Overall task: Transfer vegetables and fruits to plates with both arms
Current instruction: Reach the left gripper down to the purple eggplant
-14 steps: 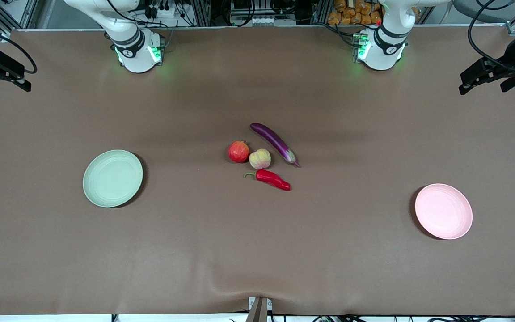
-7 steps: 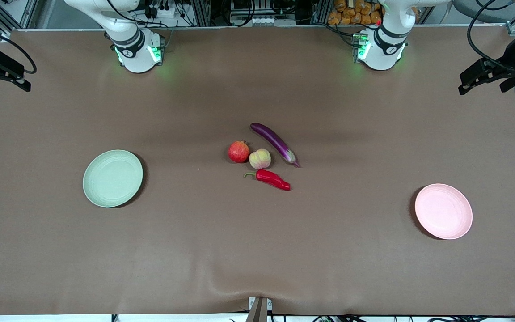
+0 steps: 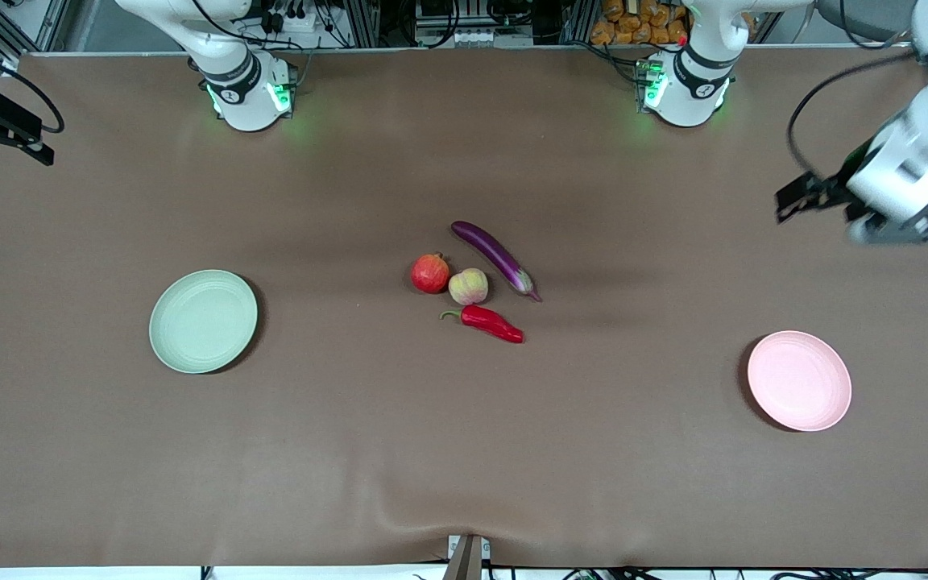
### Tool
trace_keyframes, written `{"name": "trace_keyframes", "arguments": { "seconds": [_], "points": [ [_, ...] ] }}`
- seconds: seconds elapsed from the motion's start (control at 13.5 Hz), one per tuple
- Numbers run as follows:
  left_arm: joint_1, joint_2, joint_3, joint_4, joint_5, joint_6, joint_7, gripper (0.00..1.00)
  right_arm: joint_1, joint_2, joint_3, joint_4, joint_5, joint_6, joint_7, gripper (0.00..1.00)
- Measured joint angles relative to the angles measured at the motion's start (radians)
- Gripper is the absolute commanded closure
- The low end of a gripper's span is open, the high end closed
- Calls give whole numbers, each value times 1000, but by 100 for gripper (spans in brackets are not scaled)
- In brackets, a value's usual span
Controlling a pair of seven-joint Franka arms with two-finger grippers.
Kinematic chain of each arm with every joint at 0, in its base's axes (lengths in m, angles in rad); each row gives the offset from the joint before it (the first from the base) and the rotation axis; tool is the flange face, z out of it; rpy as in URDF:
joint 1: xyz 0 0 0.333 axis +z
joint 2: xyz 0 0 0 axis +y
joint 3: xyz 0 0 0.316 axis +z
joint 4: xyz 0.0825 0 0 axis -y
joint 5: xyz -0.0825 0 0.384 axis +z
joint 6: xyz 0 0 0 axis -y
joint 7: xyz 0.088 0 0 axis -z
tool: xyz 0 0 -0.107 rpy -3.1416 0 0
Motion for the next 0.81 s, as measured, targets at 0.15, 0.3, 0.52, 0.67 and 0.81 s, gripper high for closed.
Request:
{"name": "trace_keyframes", "arguments": {
  "seconds": [0.15, 0.3, 0.52, 0.67, 0.81],
  "points": [
    [-1, 75, -57, -1, 0, 52, -123, 0, -1, 0, 0, 0, 0, 0, 0, 0],
    [-6, 144, -127, -11, 0, 127, -274, 0, -1, 1, 0, 0, 0, 0, 0, 0],
    [-72, 233, -183, -51, 1, 264, -525, 0, -1, 1, 0, 0, 0, -1, 0, 0],
    [-157, 291, -185, -65, 19, 328, -696, 0, -2, 1, 0, 0, 1, -1, 0, 0],
    [-237, 348, -186, -69, 57, 375, -859, 0, -2, 1, 0, 0, 1, -1, 0, 0]
  ]
}}
